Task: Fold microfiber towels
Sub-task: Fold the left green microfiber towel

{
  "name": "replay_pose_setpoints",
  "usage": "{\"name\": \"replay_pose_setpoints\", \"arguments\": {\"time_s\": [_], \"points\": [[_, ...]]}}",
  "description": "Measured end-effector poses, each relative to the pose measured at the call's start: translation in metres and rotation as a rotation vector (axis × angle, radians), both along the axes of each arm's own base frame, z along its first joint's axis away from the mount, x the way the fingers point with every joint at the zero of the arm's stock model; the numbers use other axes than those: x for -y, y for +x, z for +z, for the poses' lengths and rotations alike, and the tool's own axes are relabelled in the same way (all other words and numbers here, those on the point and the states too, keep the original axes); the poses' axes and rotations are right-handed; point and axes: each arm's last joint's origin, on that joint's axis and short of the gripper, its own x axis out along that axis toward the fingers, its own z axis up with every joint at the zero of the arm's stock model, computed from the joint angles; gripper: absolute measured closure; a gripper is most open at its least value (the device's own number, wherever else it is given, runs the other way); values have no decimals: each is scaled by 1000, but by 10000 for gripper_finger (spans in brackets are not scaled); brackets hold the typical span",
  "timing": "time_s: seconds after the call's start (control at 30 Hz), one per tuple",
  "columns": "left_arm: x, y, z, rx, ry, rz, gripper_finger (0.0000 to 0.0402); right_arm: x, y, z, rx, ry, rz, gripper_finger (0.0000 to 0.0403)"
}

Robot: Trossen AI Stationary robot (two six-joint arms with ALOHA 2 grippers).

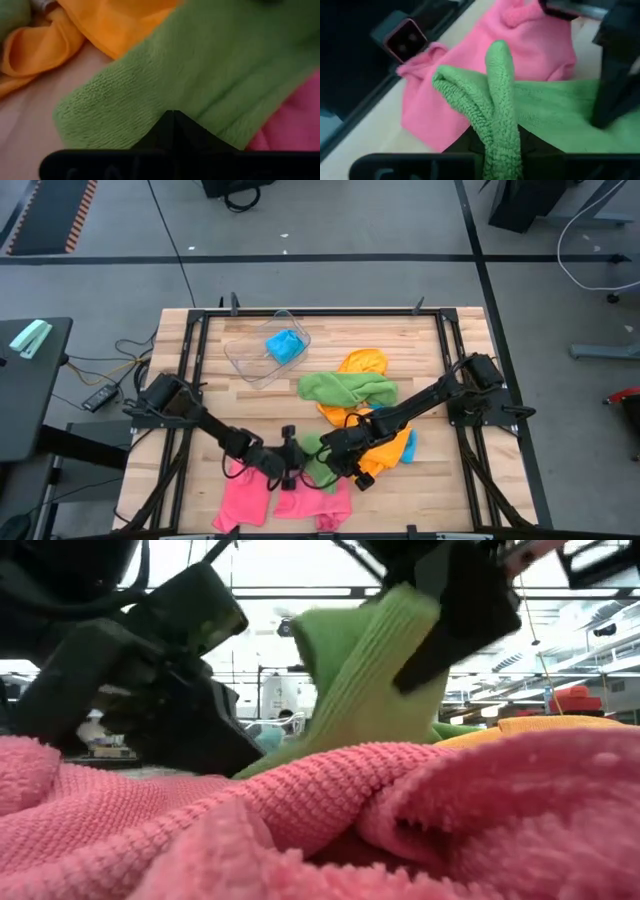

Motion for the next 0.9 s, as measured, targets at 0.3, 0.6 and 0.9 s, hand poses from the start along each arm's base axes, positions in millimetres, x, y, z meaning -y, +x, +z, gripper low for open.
{"name": "replay_pose_setpoints", "arguments": {"time_s": [0.3,0.6,0.9], "points": [[4,0,3,33,43,-48,378,0,-1,16,60,36,32,362],[4,0,3,31,46,-47,390,14,9,16,112,63,11,362],[3,0,2,18,48,-44,375,22,19,-7,54,93,-20,362]]}}
